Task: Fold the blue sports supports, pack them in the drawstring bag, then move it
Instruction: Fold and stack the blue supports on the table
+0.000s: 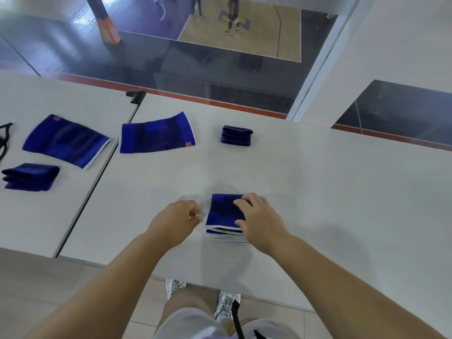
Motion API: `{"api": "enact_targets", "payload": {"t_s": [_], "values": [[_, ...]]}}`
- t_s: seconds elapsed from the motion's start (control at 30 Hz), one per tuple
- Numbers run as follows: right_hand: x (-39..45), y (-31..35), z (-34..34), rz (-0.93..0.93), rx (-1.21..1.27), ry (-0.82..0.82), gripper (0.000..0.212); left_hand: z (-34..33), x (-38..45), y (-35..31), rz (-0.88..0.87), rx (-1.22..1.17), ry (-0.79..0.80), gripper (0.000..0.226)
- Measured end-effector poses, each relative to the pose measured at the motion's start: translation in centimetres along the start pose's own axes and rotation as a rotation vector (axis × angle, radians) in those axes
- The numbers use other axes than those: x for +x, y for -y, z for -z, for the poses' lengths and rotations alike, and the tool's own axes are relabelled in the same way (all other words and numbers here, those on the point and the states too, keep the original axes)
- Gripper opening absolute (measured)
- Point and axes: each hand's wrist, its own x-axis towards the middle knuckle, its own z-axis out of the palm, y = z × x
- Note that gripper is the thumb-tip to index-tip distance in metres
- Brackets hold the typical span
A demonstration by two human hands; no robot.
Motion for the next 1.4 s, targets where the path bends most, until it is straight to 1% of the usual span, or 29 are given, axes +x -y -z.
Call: {"api": "enact_targets", "payload": {"t_s": [0.07,0.17,0.27,0.37,0.53,0.6,0.8,0.97,1.1,1.3,1.4], "values": [[0.1,0.6,-0.7,0.056,-0.059,0.073,0.044,0.2,-0.2,0.3,-0.004,0.049,0.005,0.023],[0.2,1.0,-1.4,0.042,-0.144,0.2,0.05,0.5,-0.4,0.5,0.0,0.128,0.008,0.026],[0.4,1.1,-1.2,0.018,-0.17,0.195,0.055,0.9,-0.7,1.0,0.014,0.224,0.006,0.027],[1.0,1.0,-0.4,-0.002,-0.176,0.194,0.057,1.2,-1.1,1.5,0.049,0.239,-0.001,0.026],[2.6,1.4,1.3,0.005,-0.244,0.222,0.04,2.2,-1.5,1.7,0.101,0.167,-0.046,0.025],[3.2,1.8,2.1,0.013,-0.251,0.213,0.035,2.7,-1.6,1.9,0.112,0.154,-0.068,0.025],[4.6,4.2,4.5,0.024,-0.07,0.19,0.026,4.8,-1.6,3.5,0.132,0.134,-0.092,0.027],[7.5,7.0,4.7,0.018,-0.01,0.194,0.036,7.4,-0.4,6.4,0.164,0.08,-0.095,0.025],[11.1,10.0,3.7,-0.016,0.023,0.172,0.038,10.7,1.4,10.0,0.164,0.087,-0.091,0.026],[17.7,15.7,0.7,-0.143,0.111,0.091,0.04,17.0,5.1,16.5,0.138,0.082,-0.13,0.023],[20.6,18.3,-0.8,-0.175,0.094,0.028,0.045,19.4,7.1,19.3,0.115,0.081,-0.147,0.024]]}}
